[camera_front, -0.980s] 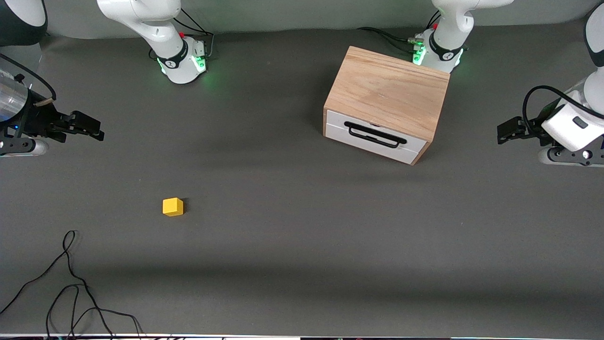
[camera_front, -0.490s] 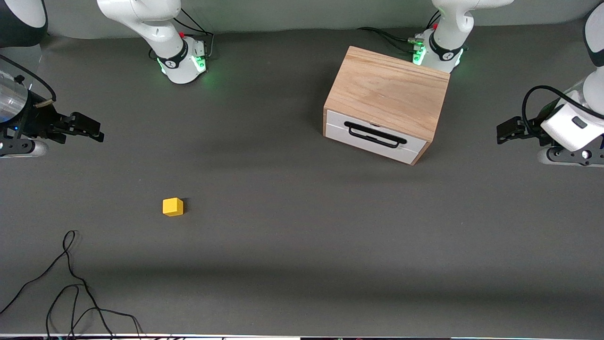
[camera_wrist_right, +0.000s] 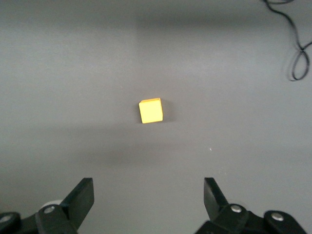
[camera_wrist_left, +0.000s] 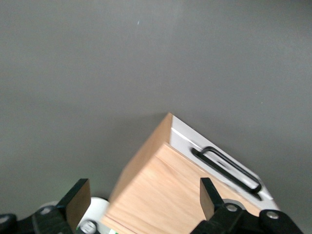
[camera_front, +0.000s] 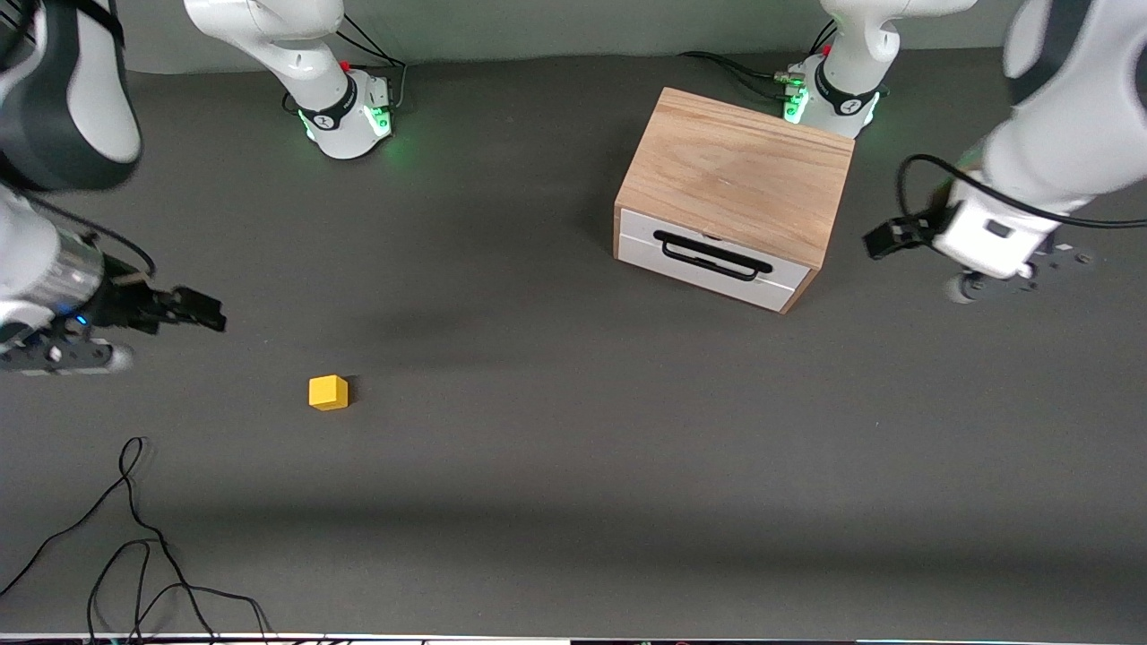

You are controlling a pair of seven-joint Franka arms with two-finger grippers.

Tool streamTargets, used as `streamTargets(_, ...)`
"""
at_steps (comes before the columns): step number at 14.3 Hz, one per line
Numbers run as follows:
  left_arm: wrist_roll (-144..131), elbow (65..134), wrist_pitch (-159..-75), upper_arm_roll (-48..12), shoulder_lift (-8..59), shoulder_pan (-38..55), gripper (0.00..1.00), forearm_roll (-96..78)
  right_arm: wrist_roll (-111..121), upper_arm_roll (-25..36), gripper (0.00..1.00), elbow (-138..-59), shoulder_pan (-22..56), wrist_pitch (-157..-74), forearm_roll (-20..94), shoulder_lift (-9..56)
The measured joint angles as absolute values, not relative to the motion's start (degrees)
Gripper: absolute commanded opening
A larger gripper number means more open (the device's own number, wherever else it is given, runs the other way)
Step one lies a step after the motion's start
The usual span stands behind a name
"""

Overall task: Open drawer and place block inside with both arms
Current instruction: 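Reach the left gripper to the drawer handle while the right gripper reaches the cube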

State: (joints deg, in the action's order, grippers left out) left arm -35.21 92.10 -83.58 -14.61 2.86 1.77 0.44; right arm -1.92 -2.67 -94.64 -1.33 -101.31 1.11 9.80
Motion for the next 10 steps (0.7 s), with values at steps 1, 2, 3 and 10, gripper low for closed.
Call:
streamTargets(1, -42.2, 92.1, -83.5, -16.9, 2.9, 2.3, 1.0, 0.4, -1.9, -2.7, 1.0, -94.9, -1.3, -103.1, 1.1, 11.7)
streamTargets(2, -49.5, 92.1, -83.4, -19.0, 3.0, 3.1, 1.0, 0.4, -1.9, -2.8, 1.0, -95.2, -1.3, -104.8, 1.1, 13.3)
streamTargets(3, -56.9, 92.1, -83.4, -20.8, 3.3, 4.1, 1.0, 0.4, -1.9, -2.8, 1.0, -95.5, -1.3, -106.3, 1.1, 14.8)
streamTargets(10, -101.4, 88.7, -83.9, -23.7, 10.3, 14.3, 1.0, 0.5, -1.7, -3.0, 1.0, -96.9, -1.3, -113.4, 1.1, 22.9)
